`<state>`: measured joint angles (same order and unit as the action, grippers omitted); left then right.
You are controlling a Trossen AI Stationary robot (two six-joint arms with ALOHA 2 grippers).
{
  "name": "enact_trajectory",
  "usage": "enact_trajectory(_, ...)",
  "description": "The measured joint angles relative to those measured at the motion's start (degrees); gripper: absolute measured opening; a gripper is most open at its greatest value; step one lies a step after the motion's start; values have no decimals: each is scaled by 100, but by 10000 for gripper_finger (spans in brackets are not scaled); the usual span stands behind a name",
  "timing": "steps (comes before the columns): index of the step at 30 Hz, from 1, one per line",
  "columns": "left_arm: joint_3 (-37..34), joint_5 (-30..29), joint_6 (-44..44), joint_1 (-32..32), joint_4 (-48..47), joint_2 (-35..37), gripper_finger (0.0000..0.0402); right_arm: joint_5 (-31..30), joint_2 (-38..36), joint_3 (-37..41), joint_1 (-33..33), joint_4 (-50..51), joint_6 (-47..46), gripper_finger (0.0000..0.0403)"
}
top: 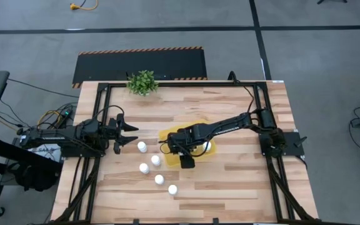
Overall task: Pick and place pill bottles into a basket
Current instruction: Put the white pill bottle into the yellow bin
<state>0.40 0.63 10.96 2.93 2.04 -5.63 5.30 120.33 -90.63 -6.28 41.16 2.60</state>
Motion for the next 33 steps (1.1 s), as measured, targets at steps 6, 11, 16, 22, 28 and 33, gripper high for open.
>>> enact_trajectory(6,0,-1,0,1,0,1,195,80,0,0,-1,-179,165,230)
enact_trajectory(11,0,-1,0,0,-1,-1,195,81,0,-76,0,-303,283,230)
enact_trajectory(16,1,-1,0,0,-1,-2,194,83,0,-429,-11,-262,493,230)
enact_trajectory(22,2,-1,0,-2,-2,-1,194,86,0,-1449,-34,713,499,230)
enact_trajectory(28,1,0,0,-1,-1,-1,194,81,0,-3226,-200,2430,257,230)
enact_trajectory(33,0,-1,0,-1,-2,-2,194,68,-256,-4403,-412,3330,158,230)
